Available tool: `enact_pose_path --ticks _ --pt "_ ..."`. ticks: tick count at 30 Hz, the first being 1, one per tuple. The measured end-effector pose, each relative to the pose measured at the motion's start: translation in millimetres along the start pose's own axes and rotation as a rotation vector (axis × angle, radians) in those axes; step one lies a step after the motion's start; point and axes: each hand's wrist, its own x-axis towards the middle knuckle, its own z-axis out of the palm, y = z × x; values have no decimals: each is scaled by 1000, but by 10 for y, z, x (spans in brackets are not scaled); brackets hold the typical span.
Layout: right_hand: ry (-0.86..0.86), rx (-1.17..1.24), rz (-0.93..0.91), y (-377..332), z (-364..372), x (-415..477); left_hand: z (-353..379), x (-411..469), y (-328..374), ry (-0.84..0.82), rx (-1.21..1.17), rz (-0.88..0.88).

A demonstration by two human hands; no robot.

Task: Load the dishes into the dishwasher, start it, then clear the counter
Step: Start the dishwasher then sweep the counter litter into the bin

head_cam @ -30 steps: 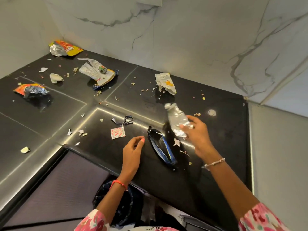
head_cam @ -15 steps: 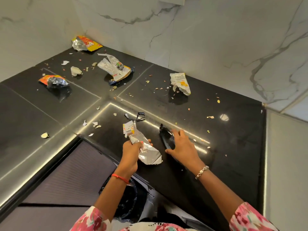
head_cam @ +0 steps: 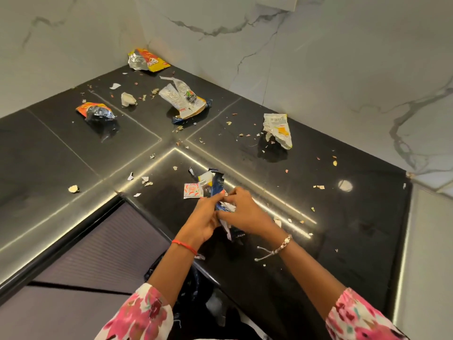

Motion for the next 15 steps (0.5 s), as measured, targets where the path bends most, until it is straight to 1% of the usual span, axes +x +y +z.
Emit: enact_pose_path --ticks 1,2,3,4,5,6,7,8,10,12,13,15 --pt "-26 58 28 3 -97 37 -2 49 29 25 15 2" --pt "-4 161 47 -3 -212 64 -16 101 57 47 20 8" --pt "57 250 73 38 -353 139 -24 162 101 64 6 12" --pt "150 279 102 102 -503 227 -32 207 150 69 -16 8" --pt "267 228 134 210 -651 365 -31 251 217 71 -31 6" --pt "378 123 159 340 -789 506 -37 306 278 72 -31 12" --pt "460 8 178 480 -916 638 -37 343 337 73 -20 21" --pt "506 -91 197 615 -1034 792 -39 385 404 85 -5 29" --pt "531 -257 235 856 -1218 1093 -62 482 498 100 10 30" --pt "501 -395 266 1048 -1347 1338 -96 546 576 102 13 15" --pt "485 -423 268 1113 -1390 1452 -120 569 616 99 4 4" --pt "505 -390 250 1082 -1417 1559 -183 605 669 90 -45 -21"
